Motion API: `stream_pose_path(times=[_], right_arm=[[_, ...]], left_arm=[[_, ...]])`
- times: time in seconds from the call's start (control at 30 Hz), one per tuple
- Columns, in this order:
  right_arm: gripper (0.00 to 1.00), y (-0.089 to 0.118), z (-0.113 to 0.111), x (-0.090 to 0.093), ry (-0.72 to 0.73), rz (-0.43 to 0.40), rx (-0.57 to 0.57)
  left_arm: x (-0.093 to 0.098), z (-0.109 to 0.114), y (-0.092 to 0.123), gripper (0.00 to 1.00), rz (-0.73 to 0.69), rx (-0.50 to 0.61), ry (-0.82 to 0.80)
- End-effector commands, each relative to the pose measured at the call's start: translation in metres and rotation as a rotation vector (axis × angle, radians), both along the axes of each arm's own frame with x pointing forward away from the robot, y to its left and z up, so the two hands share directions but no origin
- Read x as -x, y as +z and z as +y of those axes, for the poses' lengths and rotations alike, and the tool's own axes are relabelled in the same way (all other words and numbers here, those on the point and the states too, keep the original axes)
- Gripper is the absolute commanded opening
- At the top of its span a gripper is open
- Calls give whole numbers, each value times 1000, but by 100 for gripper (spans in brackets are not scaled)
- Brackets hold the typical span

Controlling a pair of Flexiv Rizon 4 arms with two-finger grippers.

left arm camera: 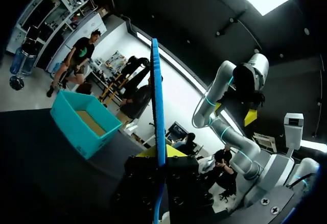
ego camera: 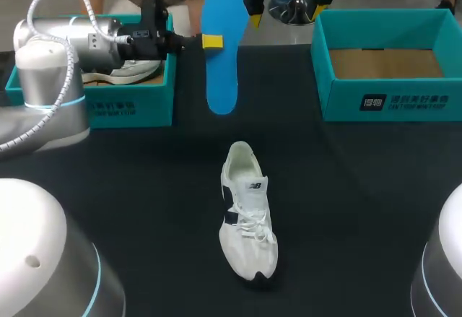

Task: Take the shoe out of the shoebox, open the shoe tongue, remove and reinsert the insole, then place the shoe into the shoebox

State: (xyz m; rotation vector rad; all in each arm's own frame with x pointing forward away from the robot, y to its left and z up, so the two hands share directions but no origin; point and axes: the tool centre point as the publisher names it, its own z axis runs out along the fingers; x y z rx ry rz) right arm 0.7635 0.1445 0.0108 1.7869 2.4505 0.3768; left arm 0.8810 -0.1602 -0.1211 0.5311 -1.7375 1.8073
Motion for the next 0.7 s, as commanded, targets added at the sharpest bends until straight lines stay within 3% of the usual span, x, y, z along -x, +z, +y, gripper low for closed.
stream_pose_path(times=[0.03,0.27,0.7], right_arm=[[100,0,1,-1,-1,2,1],[100,0,1,-1,-1,2,1],[100,0,1,-1,-1,2,1]], left_arm=[[5,1,-6,0,-194,58,-20],[14,1,-4,0,-274,46,28],[16,4,-10,0,-238,16,60]])
